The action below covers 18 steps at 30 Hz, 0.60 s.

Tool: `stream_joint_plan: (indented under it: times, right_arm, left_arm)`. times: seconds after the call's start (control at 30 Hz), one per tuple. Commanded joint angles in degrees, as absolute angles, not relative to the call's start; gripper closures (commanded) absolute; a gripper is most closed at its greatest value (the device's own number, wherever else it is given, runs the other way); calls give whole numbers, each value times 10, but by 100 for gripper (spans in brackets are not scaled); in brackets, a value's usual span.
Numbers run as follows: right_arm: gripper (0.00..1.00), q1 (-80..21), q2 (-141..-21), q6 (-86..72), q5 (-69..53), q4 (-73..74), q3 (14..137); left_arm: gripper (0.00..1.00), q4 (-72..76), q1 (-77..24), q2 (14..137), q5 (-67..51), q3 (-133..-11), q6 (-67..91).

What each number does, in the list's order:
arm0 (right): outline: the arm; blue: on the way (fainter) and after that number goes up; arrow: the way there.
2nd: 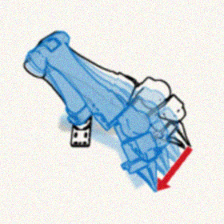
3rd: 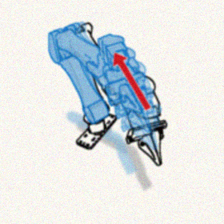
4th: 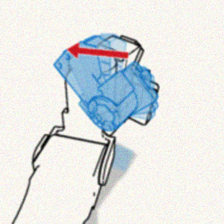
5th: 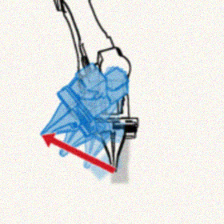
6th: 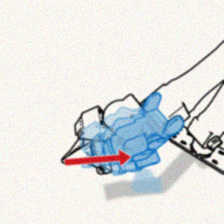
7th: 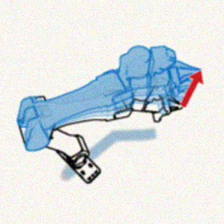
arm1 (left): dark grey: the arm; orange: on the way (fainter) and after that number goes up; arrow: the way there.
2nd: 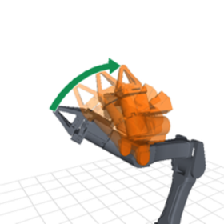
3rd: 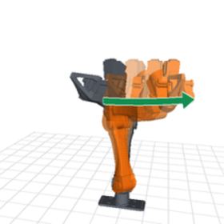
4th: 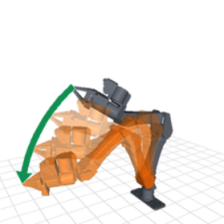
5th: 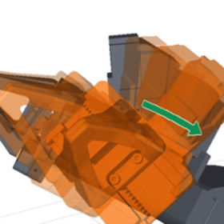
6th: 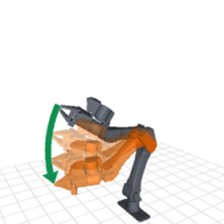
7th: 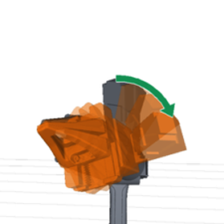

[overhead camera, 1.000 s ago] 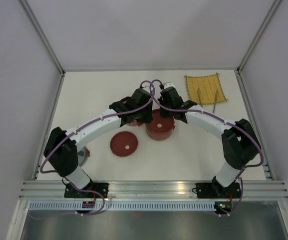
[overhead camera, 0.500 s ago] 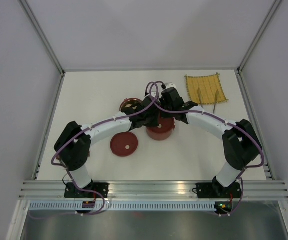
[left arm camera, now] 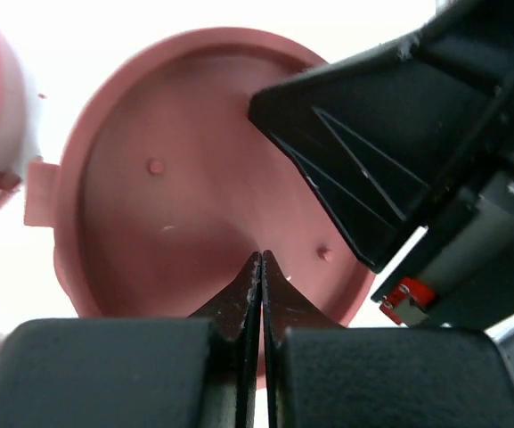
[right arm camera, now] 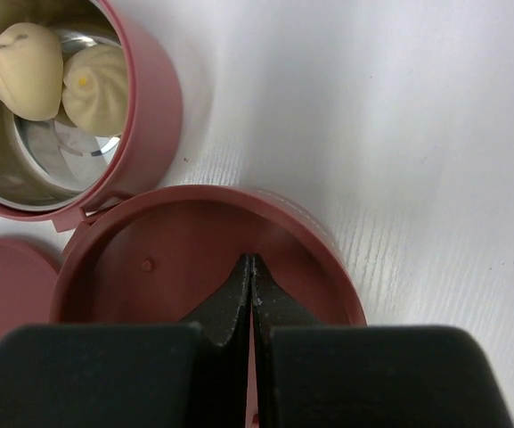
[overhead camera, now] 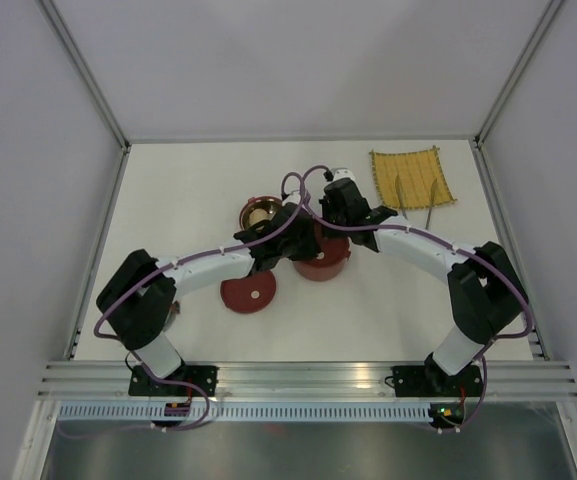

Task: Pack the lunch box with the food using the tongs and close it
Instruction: Close the box lid on the packing box.

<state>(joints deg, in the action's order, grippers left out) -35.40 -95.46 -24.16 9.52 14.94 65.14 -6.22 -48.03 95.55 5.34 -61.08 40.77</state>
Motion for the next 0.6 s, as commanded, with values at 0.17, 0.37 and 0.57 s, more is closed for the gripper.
stream_joint_plan:
  times: [0.17,0.37,0.57]
  right_arm:
    - [100,-345,-1063,-184,83,266,681]
    - [100,-334,-1098,-149,50,258,740]
    - [100,-330,-1079,-156,34,284,736]
  left_arm:
    - [98,-231,-588,1031,-35,-610,400]
    - [98,-230,-603,1038,-12,-621,386]
    - [98,-250,-602,1030,54,-660,367]
